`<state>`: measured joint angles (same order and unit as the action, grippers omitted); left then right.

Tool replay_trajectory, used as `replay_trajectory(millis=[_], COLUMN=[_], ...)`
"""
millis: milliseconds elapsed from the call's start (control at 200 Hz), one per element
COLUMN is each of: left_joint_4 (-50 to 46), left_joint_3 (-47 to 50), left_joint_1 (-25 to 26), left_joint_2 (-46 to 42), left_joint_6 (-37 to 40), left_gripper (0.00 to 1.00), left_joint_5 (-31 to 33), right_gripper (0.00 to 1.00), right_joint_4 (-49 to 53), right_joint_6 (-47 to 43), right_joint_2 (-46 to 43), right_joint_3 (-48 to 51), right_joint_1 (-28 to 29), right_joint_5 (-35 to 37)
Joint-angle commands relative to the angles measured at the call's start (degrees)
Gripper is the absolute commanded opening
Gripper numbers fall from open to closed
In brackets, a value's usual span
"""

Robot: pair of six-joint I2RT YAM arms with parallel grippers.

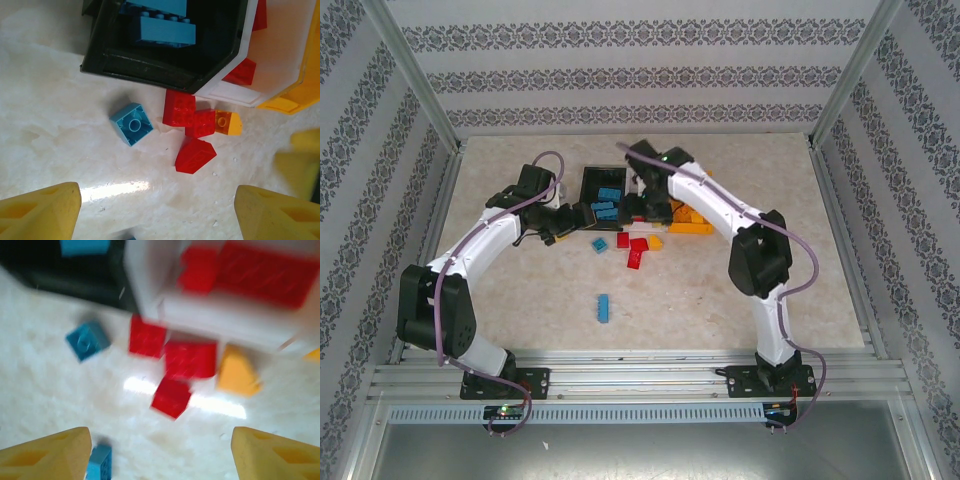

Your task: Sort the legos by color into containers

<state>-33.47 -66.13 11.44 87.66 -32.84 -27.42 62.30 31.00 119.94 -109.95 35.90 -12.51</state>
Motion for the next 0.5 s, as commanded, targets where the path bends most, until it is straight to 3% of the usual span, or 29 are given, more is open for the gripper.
replay_trajectory(millis=[0,495], left_joint_4=[2.63,2.04], left_joint_3=[1.3,2.9], left_joint_1=[-1.12,-1.37], left_joint_2=[-1.5,-4.15], left_joint_6=[0.3,0.19], left_gripper=[0.81,0.82], left_joint_5=[0.04,0.52], right_gripper=[0.75,0.66], right_joint_4=[-6.07,-9.06], right_joint_6=[4.95,8.15], right_joint_2=[-1.64,2.06], right_joint_3=[6.96,9.66], right_joint_1=[1.31,3.9], right_joint_5=[-1.03,3.7])
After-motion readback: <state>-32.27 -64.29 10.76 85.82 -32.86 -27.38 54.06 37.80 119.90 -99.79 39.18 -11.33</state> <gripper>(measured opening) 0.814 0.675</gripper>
